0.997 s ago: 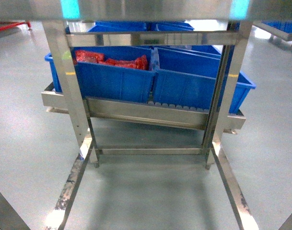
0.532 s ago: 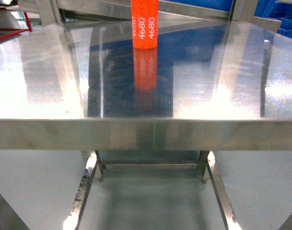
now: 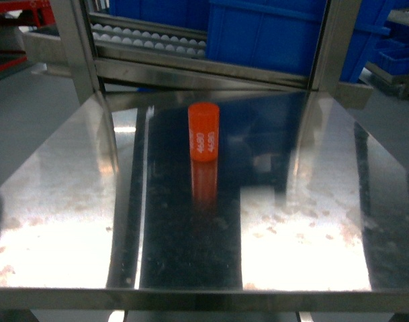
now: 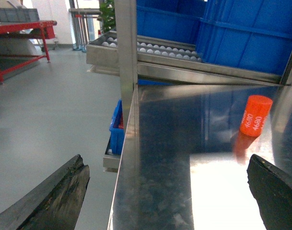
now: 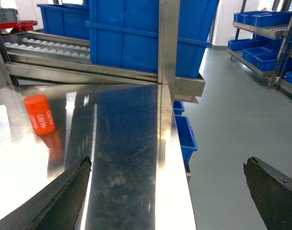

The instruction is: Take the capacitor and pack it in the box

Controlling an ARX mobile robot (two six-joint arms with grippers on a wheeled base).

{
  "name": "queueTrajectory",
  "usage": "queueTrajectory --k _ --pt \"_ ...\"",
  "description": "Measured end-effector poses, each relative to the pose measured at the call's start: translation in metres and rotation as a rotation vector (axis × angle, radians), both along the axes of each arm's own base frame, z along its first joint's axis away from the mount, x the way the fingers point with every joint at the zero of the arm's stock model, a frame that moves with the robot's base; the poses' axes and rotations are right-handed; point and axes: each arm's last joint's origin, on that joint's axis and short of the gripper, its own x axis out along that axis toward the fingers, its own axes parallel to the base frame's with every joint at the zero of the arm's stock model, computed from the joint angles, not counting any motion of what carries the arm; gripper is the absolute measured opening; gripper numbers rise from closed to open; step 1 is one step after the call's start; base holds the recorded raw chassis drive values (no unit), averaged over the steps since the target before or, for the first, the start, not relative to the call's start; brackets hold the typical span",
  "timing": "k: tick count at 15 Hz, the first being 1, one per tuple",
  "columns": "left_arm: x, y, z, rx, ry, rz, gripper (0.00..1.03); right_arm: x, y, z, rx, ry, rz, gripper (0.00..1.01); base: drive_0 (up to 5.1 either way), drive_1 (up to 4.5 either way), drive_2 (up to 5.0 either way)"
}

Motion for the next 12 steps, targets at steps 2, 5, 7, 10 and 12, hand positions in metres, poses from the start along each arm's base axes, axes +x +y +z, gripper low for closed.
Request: queueTrajectory --k 2,5,7,10,12 --pt "0.0000 0.0000 0.0002 0.000 -0.002 -0.001 0.98 0.0000 0.0000 0.0001 0.000 -0.001 0.000 0.98 0.0 0.00 0.0" --pt "0.0000 0.0000 0.0003 0.000 -0.002 -0.001 0.98 0.0000 0.0000 -0.0002 0.000 0.002 0.000 0.98 0.0 0.00 0.0" --pt "0.0000 0.0000 0.0001 0.000 0.000 0.000 0.98 0.0000 0.0000 -0.0002 0.000 0.002 0.000 0.98 0.0 0.00 0.0" --pt "0.0000 0.0000 0.0001 0.000 0.000 -0.001 0.98 0.0000 0.0000 -0.0002 0.000 0.002 0.000 0.98 0.0 0.00 0.0" --pt "0.0000 0.0000 0.0001 0.000 0.000 -0.001 0.98 0.0000 0.0000 -0.0002 0.000 0.002 0.000 0.98 0.0 0.00 0.0"
